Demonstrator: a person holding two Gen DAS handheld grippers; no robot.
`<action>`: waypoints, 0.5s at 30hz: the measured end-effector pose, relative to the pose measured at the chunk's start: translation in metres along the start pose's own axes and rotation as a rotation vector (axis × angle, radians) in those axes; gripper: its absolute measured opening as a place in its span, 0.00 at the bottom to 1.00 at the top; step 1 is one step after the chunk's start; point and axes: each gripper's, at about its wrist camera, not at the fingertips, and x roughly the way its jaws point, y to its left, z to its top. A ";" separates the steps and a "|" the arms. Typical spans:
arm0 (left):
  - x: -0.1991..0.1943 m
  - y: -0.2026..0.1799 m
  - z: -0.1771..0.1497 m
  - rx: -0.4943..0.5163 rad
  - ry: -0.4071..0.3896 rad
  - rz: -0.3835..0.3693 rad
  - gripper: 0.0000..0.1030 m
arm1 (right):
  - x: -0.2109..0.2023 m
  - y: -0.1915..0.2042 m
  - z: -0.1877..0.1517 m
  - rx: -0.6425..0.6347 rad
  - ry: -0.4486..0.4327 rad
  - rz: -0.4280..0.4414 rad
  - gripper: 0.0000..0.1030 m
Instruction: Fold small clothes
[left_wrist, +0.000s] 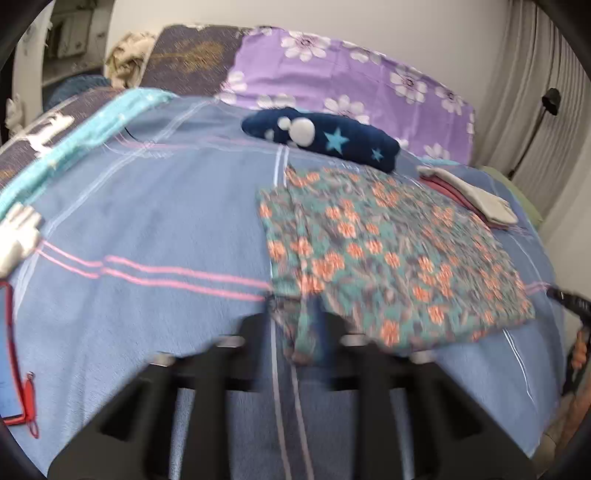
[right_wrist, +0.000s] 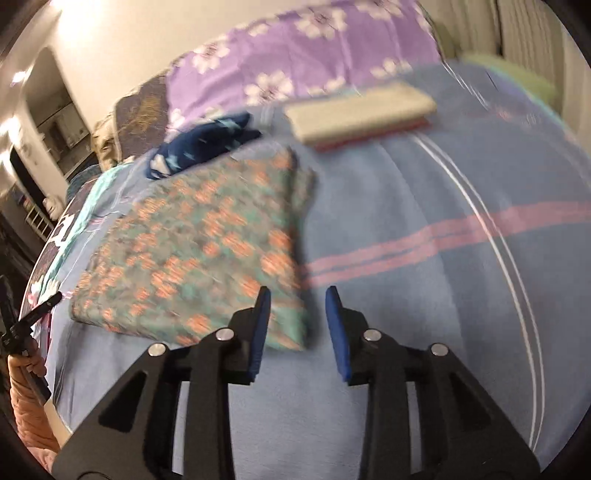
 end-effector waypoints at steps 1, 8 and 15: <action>0.001 0.002 -0.003 -0.003 0.008 -0.015 0.12 | 0.002 0.013 0.004 -0.028 -0.004 0.011 0.39; 0.013 0.012 -0.018 -0.032 0.036 -0.122 0.47 | 0.029 0.113 0.011 -0.293 0.060 0.106 0.42; 0.028 0.013 -0.005 -0.052 0.038 -0.279 0.01 | 0.044 0.192 0.009 -0.462 0.086 0.147 0.51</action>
